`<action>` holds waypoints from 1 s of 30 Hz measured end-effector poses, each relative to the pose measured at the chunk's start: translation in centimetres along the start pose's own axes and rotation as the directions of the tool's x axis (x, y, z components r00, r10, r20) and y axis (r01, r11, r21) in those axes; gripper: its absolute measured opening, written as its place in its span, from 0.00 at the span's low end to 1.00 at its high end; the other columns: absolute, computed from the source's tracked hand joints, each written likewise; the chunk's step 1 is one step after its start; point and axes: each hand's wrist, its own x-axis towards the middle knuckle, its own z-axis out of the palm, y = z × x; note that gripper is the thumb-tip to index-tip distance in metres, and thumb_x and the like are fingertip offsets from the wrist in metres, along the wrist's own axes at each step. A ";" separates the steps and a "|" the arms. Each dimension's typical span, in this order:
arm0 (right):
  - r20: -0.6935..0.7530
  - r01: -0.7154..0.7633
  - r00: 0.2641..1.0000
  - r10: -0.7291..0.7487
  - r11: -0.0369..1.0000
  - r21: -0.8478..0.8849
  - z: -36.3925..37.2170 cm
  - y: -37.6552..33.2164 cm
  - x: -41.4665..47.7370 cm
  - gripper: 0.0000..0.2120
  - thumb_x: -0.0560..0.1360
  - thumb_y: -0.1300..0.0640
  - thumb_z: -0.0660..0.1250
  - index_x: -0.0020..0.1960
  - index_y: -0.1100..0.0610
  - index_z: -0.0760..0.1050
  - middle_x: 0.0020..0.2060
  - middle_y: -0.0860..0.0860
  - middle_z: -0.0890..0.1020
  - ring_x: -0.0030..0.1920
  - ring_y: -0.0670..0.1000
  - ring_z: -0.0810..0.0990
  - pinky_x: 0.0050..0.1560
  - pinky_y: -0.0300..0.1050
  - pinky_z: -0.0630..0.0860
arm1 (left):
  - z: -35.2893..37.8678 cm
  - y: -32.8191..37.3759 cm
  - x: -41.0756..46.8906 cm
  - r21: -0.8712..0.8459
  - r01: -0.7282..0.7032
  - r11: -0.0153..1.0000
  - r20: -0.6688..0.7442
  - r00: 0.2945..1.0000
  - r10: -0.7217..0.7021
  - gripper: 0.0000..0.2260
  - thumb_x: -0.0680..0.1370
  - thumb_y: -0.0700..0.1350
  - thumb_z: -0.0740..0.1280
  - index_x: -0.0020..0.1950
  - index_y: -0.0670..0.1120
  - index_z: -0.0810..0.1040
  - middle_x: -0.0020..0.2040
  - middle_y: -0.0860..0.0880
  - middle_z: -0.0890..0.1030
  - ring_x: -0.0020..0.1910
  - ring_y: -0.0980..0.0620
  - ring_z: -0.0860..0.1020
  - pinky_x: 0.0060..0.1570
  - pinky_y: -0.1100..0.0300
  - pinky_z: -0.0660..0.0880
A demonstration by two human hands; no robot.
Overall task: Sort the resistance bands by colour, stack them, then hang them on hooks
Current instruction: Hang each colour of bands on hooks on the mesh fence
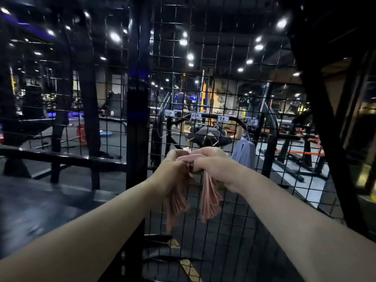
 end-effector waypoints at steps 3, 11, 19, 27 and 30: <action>0.057 0.029 0.998 -0.021 0.989 -0.143 -0.1 0.4 1.3 0.13 0.73 0.61 0.66 0.56 0.53 0.77 0.46 0.51 0.80 0.45 0.49 0.78 0.41 0.43 0.73 | -1.1 -0.1 1.7 0.035 0.018 0.999 -0.018 1.000 -0.018 0.16 0.74 0.36 0.64 0.62 0.41 0.72 0.44 0.39 0.78 0.31 0.50 0.74 0.31 0.56 0.73; 0.080 0.071 0.996 -0.044 0.924 -0.376 1.2 2.2 5.5 0.31 0.70 0.44 0.70 0.68 0.50 0.62 0.56 0.48 0.78 0.53 0.48 0.78 0.55 0.47 0.76 | -3.3 -0.4 5.4 0.317 -0.026 0.948 -0.066 0.997 0.049 0.15 0.75 0.42 0.67 0.60 0.44 0.71 0.49 0.45 0.79 0.41 0.53 0.78 0.36 0.61 0.74; 0.079 0.095 0.995 -0.067 0.896 -0.434 0.8 2.5 8.9 0.18 0.74 0.44 0.62 0.60 0.49 0.63 0.56 0.49 0.81 0.39 0.50 0.79 0.43 0.49 0.77 | -4.7 -0.2 8.9 0.529 -0.112 0.841 -0.056 0.984 0.166 0.05 0.79 0.40 0.62 0.53 0.42 0.69 0.39 0.48 0.74 0.31 0.58 0.72 0.28 0.65 0.69; 0.069 0.217 0.975 -0.213 0.818 -0.532 0.8 1.4 11.6 0.16 0.82 0.52 0.55 0.50 0.29 0.56 0.58 0.55 0.70 0.49 0.53 0.77 0.43 0.46 0.69 | -6.0 -0.1 13.1 0.664 -0.222 0.714 -0.026 0.947 0.319 0.07 0.77 0.37 0.64 0.52 0.47 0.71 0.37 0.51 0.77 0.31 0.58 0.71 0.29 0.67 0.68; -0.067 0.136 0.982 -0.176 0.910 -0.392 0.3 2.1 13.6 0.09 0.81 0.48 0.57 0.54 0.49 0.56 0.51 0.55 0.75 0.42 0.51 0.77 0.37 0.47 0.72 | -6.5 0.0 14.5 0.690 -0.243 0.682 -0.039 0.928 0.370 0.10 0.78 0.36 0.64 0.52 0.50 0.72 0.38 0.52 0.79 0.32 0.63 0.74 0.31 0.69 0.69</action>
